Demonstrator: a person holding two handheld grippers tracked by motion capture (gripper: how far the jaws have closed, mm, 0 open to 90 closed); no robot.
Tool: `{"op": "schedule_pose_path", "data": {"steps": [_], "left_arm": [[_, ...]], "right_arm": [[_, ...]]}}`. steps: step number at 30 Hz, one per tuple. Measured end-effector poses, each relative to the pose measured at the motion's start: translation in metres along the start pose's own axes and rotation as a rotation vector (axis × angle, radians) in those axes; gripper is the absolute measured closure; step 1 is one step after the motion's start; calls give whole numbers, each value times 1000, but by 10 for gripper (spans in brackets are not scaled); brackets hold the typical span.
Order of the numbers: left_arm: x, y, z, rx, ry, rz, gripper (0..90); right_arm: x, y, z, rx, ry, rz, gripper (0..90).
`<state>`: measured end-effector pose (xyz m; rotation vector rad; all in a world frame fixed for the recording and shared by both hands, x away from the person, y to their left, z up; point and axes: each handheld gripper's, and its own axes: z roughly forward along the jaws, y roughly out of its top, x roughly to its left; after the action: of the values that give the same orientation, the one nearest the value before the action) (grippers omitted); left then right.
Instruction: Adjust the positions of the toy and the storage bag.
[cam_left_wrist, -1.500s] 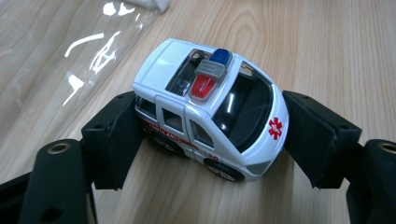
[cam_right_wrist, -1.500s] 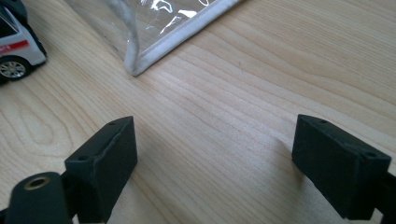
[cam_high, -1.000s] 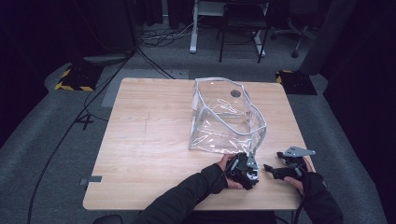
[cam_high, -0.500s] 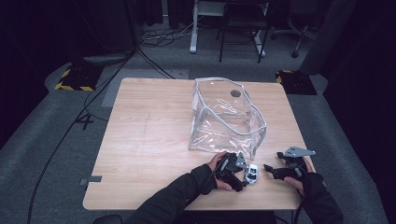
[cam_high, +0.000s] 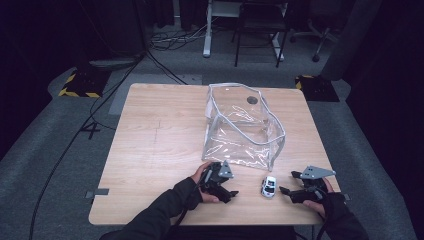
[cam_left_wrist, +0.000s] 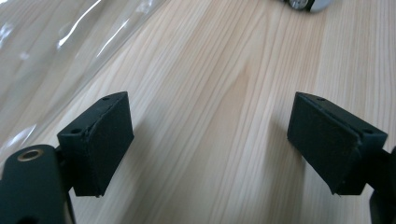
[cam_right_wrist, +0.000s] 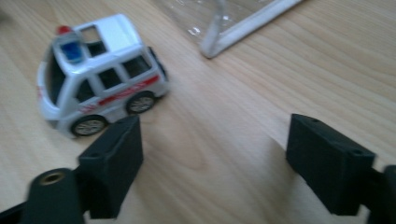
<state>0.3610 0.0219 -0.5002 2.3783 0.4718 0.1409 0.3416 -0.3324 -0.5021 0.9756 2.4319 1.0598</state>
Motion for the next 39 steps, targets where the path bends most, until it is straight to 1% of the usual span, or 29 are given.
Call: {"op": "schedule_pose_path", "data": {"steps": [1,2,3,4,6,7,9,10,11,12,13,14,15,16,17,18,19,21,23,24,26,27,29,30,31,32,34,37,39], "left_arm": [[3,-11,-10,-7,22,-18,146],[4,-15,-13,-7,35,-27,146],[4,-15,-13,-7,35,-27,146],[7,-22,-19,-11,39,-39,146],[10,-39,-32,-31,63,-91,146],[10,-39,-32,-31,63,-91,146],[18,-57,-49,-27,97,-111,145],[21,-64,-54,-23,105,-118,145],[21,-64,-54,-23,105,-118,145],[26,-74,-64,-22,134,-141,145],[28,-81,-70,-29,150,-167,145],[30,-87,-75,-27,161,-180,145],[30,-87,-75,-27,161,-180,145],[33,-95,-82,-28,179,-195,145],[33,-95,-82,-28,179,-195,145],[37,-104,-91,-28,206,-212,145],[38,-109,-95,-32,208,-233,145],[40,-115,-100,-35,227,-256,146],[41,-117,-101,-32,229,-260,146],[42,-119,-103,-39,240,-272,145],[42,-120,-104,-33,237,-269,145],[42,-120,-104,-33,237,-269,145],[42,-120,-104,-33,237,-269,145],[42,-120,-104,-33,237,-269,144],[42,-120,-104,-33,241,-269,144],[43,-119,-103,-36,247,-268,144],[43,-119,-103,-37,244,-273,144],[43,-119,-103,-36,244,-272,144],[43,-119,-103,-36,245,-271,144]], "right_arm": [[10,0,0,-6,10,-7,220],[14,0,0,-6,15,-12,220],[17,0,0,-5,16,-12,221],[17,0,0,-5,16,-12,221],[24,-1,-2,-4,20,-20,232],[24,-1,-2,-4,20,-20,232],[32,-3,-4,-1,27,-33,233],[35,-3,-5,0,30,-26,233],[35,-3,-5,0,30,-26,233],[39,-4,-6,-1,37,-40,233],[41,-4,-7,0,36,-32,235],[42,-5,-7,1,34,-36,241],[44,-5,-8,-3,33,-35,247],[45,-6,-8,2,39,-42,250],[45,-6,-8,2,39,-42,250],[48,-5,-9,1,44,-41,255],[49,-5,-8,1,49,-46,255],[53,-4,-7,-3,45,-48,260],[54,-2,-5,0,48,-48,261],[55,1,-3,-3,44,-54,267],[53,3,0,-11,36,-49,287],[53,3,1,-12,37,-43,286],[52,4,2,-12,43,-50,282],[53,6,4,-12,35,-37,278],[53,6,4,-12,35,-37,278],[53,7,5,-13,30,-36,304],[53,8,5,-22,24,-39,323],[55,8,5,-31,21,-41,328],[58,11,7,-29,17,-44,303]]}}
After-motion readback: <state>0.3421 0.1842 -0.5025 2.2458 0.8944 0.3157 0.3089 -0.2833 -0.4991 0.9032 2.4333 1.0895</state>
